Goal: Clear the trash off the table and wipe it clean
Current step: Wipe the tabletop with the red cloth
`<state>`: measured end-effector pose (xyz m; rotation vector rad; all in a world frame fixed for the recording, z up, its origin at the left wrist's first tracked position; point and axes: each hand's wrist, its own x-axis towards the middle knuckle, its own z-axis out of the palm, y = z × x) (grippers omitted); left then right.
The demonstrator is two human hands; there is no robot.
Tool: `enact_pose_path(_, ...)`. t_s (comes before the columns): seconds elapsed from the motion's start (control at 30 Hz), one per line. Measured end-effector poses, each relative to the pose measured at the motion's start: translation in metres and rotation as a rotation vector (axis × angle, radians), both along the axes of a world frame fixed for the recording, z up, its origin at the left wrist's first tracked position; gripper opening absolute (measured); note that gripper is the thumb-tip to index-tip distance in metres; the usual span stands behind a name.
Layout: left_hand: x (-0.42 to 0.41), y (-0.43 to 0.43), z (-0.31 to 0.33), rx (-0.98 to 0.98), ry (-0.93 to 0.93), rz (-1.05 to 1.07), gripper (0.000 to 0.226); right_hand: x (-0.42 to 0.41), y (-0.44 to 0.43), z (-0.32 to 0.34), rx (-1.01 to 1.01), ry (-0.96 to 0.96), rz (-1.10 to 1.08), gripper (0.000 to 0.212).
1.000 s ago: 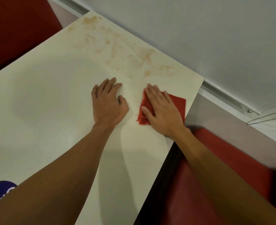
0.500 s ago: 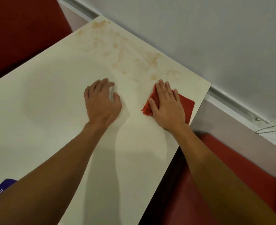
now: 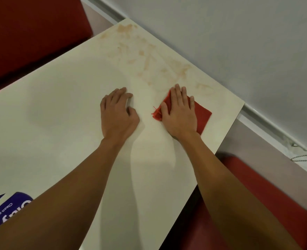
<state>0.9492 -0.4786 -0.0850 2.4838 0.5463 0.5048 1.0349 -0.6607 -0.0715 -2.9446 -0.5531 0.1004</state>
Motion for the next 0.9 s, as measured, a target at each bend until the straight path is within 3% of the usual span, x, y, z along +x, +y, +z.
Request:
enact_pose_path(0.2, -0.001, -0.001, 0.0, 0.026, 0.005, 0.01, 0.048, -0.03, -0.025, 0.003, 0.007, 0.002, 0.368, 0.066)
enact_pose_path(0.4, 0.001, 0.0, 0.0, 0.027, 0.01, 0.013, 0.048, 0.005, 0.02, 0.001, 0.003, 0.011, 0.021, 0.072)
enact_pose_path(0.5, -0.002, -0.002, 0.0, 0.048, 0.011, 0.019, 0.049, -0.002, 0.033, 0.003, 0.014, 0.019, 0.24, 0.069)
enact_pose_path(0.6, -0.003, -0.001, 0.002, 0.048, 0.017, 0.019, 0.048, -0.016, -0.009, 0.005, 0.034, 0.027, 0.438, 0.067)
enact_pose_path(0.7, -0.002, 0.0, 0.001, 0.039, 0.019, 0.017, 0.047, -0.001, -0.02, 0.002, 0.016, 0.006, 0.254, 0.069)
enact_pose_path(0.8, -0.002, 0.001, -0.001, 0.012, 0.003, 0.024, 0.048, 0.011, 0.023, -0.001, 0.005, 0.018, 0.089, 0.073)
enact_pose_path(0.9, -0.002, 0.001, 0.0, -0.054, -0.041, 0.04, 0.049, 0.002, 0.045, 0.0, 0.021, 0.025, 0.26, 0.069)
